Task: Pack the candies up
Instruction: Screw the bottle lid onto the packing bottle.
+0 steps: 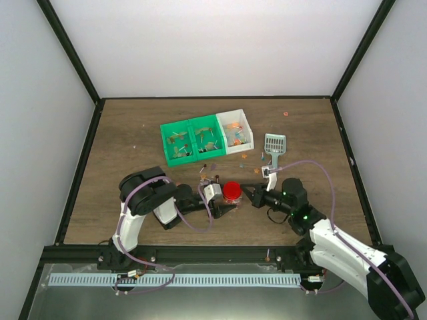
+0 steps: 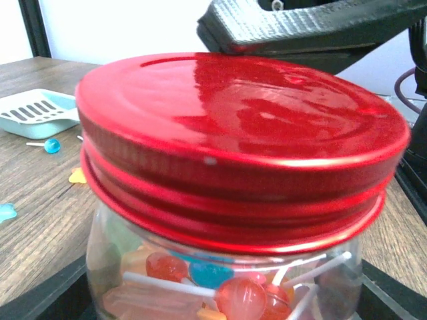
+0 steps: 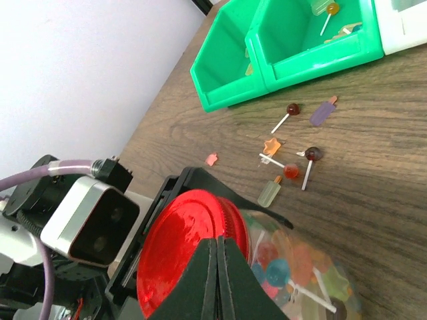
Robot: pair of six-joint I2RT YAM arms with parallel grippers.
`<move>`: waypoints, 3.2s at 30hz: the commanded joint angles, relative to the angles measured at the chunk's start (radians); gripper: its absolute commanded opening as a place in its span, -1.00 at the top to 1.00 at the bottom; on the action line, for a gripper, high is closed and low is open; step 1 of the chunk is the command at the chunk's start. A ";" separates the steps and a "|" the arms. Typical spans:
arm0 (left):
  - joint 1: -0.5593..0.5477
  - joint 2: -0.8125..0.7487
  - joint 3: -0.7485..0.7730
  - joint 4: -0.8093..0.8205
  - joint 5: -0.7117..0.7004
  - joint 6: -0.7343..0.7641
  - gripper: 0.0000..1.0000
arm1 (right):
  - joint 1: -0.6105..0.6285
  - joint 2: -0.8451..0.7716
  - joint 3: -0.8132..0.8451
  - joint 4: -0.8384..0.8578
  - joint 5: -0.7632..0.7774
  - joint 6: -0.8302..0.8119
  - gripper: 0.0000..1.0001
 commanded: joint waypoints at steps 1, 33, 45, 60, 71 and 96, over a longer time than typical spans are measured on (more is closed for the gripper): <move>0.014 0.163 -0.094 0.215 -0.061 -0.125 -0.10 | 0.035 -0.027 -0.054 -0.072 -0.245 0.033 0.98; 0.015 0.171 -0.149 0.216 0.028 -0.060 -0.10 | -0.017 0.084 0.215 -0.200 0.036 -0.134 0.68; 0.017 0.185 -0.131 0.217 0.027 -0.072 -0.10 | -0.023 0.182 0.183 -0.089 -0.121 -0.111 0.76; 0.024 0.191 -0.124 0.216 -0.024 -0.106 -0.08 | -0.020 0.140 0.011 -0.068 -0.273 -0.071 0.94; 0.024 0.199 -0.104 0.215 -0.064 -0.136 -0.03 | 0.027 -0.064 -0.061 -0.079 -0.293 0.024 0.99; 0.026 0.192 -0.162 0.217 0.059 -0.041 -0.01 | -0.049 0.125 0.197 -0.148 -0.103 -0.130 0.78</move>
